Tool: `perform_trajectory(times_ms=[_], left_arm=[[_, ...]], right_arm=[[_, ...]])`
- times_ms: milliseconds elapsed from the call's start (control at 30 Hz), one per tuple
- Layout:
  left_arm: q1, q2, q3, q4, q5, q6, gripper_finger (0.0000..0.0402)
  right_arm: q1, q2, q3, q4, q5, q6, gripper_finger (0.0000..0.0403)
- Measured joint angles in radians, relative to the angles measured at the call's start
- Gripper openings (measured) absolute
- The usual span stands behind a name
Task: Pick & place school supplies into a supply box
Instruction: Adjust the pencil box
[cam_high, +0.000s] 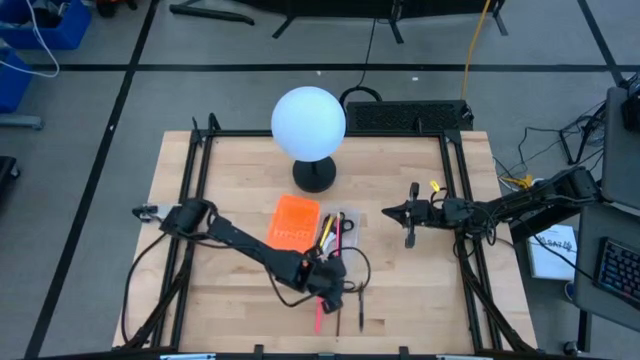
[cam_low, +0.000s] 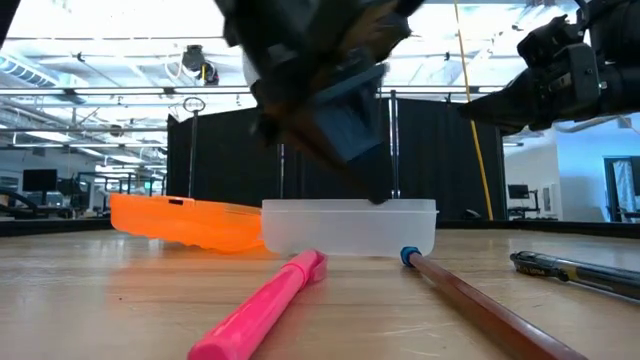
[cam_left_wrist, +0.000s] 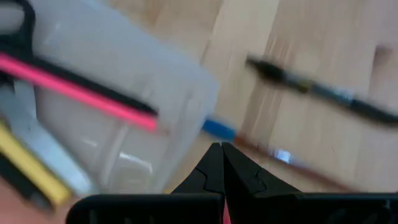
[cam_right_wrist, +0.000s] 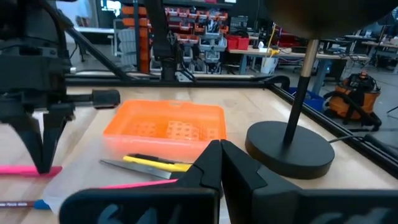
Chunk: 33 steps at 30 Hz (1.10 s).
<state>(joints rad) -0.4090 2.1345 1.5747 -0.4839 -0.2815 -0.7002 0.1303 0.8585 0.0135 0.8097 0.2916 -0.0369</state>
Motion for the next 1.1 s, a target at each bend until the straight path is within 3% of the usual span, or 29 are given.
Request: perform_trajectory(times_ms=[367, 767, 1100], left_arm=[[0.061, 0.075, 0.069, -0.013, 0.045, 0.018, 0.0001], [0.117, 0.081, 0.068, 0.007, 0.008, 0.059, 0.0001], [0.115, 0.075, 0.118, 0.031, 0.012, 0.243, 0.0001]], right_arm=[[0.002, 0.001, 0.000, -0.024, -0.005, 0.049, 0.0000], [0.002, 0.001, 0.000, -0.041, -0.008, 0.049, 0.0000], [0.002, 0.001, 0.000, -0.046, -0.009, 0.068, 0.0000]])
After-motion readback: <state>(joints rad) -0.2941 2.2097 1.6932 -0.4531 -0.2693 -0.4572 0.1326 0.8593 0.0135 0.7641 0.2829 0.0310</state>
